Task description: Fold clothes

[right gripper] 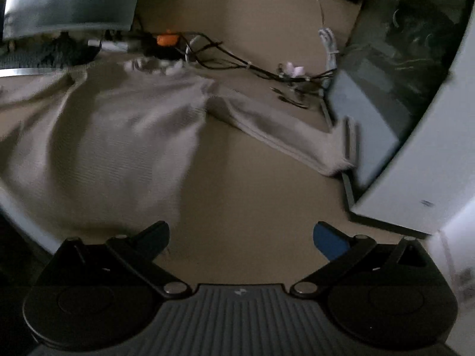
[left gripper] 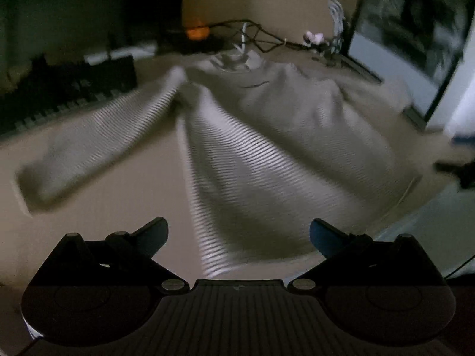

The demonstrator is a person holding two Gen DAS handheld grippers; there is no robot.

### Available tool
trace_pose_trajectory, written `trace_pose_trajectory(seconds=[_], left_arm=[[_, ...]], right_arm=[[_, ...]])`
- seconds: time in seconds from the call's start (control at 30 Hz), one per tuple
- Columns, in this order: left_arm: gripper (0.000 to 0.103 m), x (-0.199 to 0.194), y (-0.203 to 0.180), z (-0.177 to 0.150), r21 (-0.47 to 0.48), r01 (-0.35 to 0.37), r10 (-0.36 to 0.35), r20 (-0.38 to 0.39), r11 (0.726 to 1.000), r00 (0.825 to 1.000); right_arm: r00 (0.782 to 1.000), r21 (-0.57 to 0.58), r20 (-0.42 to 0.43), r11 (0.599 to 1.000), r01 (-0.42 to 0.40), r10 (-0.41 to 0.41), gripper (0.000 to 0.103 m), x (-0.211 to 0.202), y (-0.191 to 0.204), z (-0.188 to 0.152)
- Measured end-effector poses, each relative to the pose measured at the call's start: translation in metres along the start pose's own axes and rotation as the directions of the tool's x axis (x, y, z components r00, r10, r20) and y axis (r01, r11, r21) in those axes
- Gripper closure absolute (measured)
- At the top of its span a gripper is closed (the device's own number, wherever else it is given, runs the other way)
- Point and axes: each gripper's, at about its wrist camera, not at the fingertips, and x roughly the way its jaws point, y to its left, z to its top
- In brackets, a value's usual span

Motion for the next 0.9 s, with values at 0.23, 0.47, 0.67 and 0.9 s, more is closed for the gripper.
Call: trace_pose_trajectory(seconds=[0.23, 0.47, 0.67, 0.9], left_arm=[[0.0, 0.006, 0.004, -0.017, 0.111, -0.121, 0.126, -0.042, 0.986, 0.991], [0.0, 0.017, 0.008, -0.017, 0.167, -0.245, 0.251, -0.018, 0.955, 0.968], [0.0, 0.015, 0.023, -0.008, 0.135, -0.274, 0.277, -0.004, 0.952, 0.961], [0.0, -0.002, 0.021, -0.005, 0.088, -0.149, 0.152, -0.031, 0.985, 0.988]], right_arm=[[1.0, -0.027, 0.009, 0.999, 0.027, -0.027, 0.0, 0.008, 0.035, -0.015], [0.993, -0.125, 0.04, 0.986, 0.114, -0.11, 0.0, 0.025, 0.061, -0.001], [0.986, -0.044, 0.04, 0.985, 0.164, -0.163, 0.0, 0.027, 0.044, 0.013], [0.979, -0.066, 0.051, 0.978, 0.199, -0.196, 0.0, 0.003, 0.035, 0.012]])
